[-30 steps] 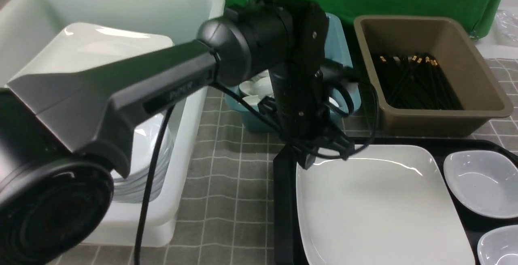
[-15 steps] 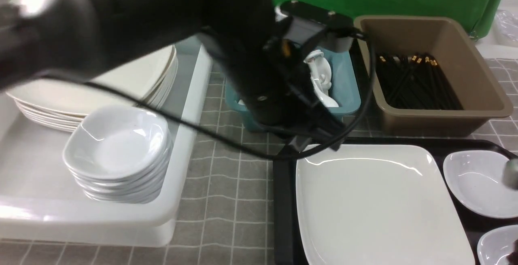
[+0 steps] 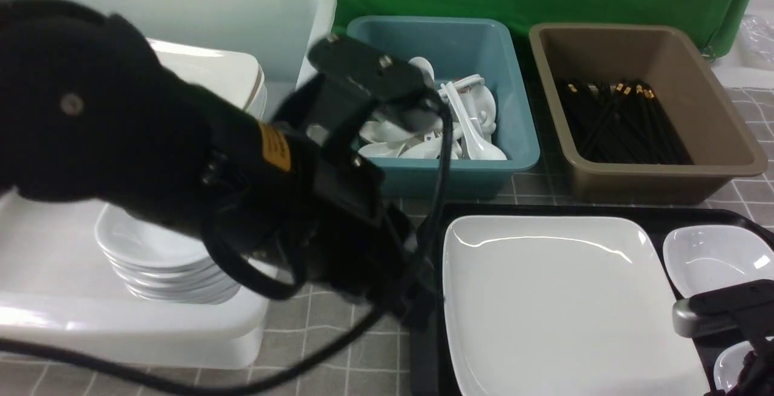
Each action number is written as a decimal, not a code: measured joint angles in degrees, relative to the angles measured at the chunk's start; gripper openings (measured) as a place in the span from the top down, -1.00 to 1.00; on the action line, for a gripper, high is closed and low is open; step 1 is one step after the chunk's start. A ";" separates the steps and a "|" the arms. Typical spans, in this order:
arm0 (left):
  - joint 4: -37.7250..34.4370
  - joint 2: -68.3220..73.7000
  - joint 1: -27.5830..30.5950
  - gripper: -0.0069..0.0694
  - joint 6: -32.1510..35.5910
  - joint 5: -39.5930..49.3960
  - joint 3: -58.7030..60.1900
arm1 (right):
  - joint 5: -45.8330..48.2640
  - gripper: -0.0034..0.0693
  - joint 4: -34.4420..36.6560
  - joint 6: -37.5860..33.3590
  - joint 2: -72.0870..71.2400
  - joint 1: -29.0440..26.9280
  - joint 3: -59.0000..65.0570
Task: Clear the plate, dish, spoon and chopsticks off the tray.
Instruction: Use the right arm to grab a small plate from the dinner plate, then use the right arm to put the small plate into the large storage box on the left
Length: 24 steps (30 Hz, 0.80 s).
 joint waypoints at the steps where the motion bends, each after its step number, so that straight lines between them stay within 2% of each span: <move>1: -0.89 0.44 0.00 0.81 1.51 -0.08 0.69 | -0.23 -0.21 -0.24 -0.06 0.07 0.00 0.00; 4: -0.88 1.70 0.00 0.81 3.55 -0.39 1.50 | 0.18 0.29 -0.99 -1.11 -0.20 0.00 -0.52; 7: 1.15 2.17 0.00 0.81 3.48 -0.67 1.75 | 2.53 0.32 -0.71 -1.41 -0.96 0.07 -2.04; 12: 8.89 1.91 0.07 0.81 -4.34 -1.67 1.38 | 11.77 0.70 -0.23 -1.46 -7.35 0.07 -8.10; 17: 13.53 1.86 3.30 0.81 -10.35 0.96 -2.45 | 18.39 0.74 3.42 -1.77 -16.79 0.07 -17.15; 19: 13.95 1.68 5.25 0.81 -10.46 2.26 -4.07 | 19.03 0.74 6.77 -3.54 -18.91 0.07 -20.69; 24: 13.53 -2.41 17.15 0.81 -10.33 5.63 -8.05 | 19.80 0.74 28.23 -13.06 -17.02 1.95 -33.80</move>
